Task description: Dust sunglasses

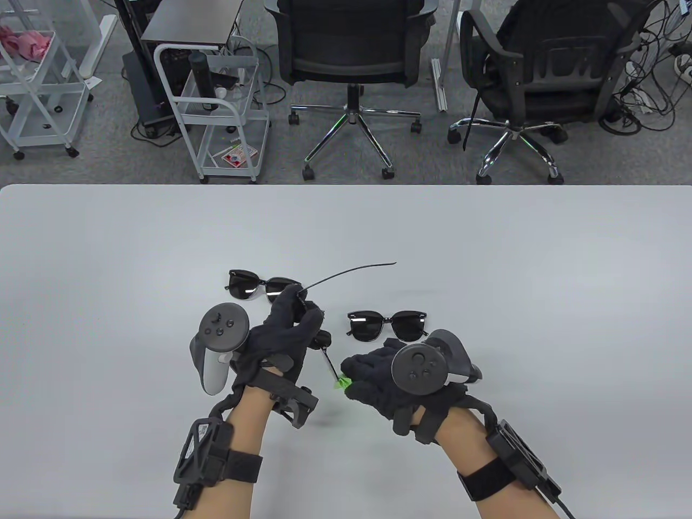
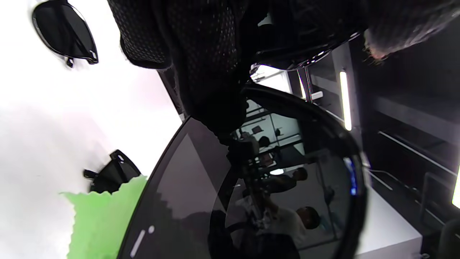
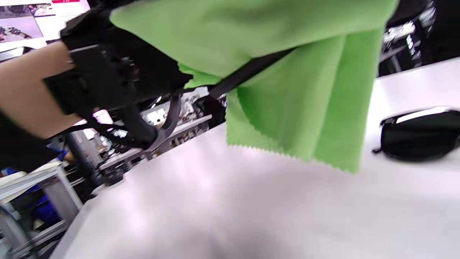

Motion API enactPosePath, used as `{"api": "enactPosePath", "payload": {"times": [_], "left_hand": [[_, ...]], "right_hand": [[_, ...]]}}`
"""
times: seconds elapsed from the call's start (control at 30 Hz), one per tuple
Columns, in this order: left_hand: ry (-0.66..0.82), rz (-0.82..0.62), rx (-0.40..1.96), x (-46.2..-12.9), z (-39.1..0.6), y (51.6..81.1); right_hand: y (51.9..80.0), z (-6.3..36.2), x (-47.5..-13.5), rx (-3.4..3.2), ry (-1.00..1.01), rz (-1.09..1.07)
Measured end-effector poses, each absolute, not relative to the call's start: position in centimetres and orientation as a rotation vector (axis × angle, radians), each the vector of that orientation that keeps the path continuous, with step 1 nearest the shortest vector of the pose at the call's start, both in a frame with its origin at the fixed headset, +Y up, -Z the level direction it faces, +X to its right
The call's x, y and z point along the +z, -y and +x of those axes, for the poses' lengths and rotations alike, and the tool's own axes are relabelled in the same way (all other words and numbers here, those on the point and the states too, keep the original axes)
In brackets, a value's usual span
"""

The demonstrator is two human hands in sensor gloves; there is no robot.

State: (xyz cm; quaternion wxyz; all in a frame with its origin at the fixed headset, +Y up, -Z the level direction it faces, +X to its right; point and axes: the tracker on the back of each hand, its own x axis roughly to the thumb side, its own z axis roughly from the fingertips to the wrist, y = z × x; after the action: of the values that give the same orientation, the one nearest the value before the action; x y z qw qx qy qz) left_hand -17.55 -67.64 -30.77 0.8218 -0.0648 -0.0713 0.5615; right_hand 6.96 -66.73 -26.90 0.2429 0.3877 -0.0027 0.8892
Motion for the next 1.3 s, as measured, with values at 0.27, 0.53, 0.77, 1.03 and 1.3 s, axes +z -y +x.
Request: {"api": "enactPosePath", "payload": {"times": [0.27,0.53,0.77,1.03,1.3], "left_hand": [[0.172,-0.144,1.209,-30.8,-17.3,67.5],[0.17,-0.219,1.262,-30.7,-16.3,68.3],[0.195,-0.5,1.293,-30.6,-14.7,70.6],[0.202,-0.458,1.158,-30.5,-13.5,70.0],[0.091,-0.358,1.183,-30.8,-15.7,69.3]], "right_hand": [[66.7,5.9,-26.3,2.688,0.137,1.155],[66.5,4.5,-25.4,2.813,0.301,1.326],[65.7,4.8,-25.2,2.889,0.513,1.363],[65.7,5.2,-25.5,2.907,0.561,1.315],[65.8,5.9,-26.4,3.048,0.751,1.112]]}}
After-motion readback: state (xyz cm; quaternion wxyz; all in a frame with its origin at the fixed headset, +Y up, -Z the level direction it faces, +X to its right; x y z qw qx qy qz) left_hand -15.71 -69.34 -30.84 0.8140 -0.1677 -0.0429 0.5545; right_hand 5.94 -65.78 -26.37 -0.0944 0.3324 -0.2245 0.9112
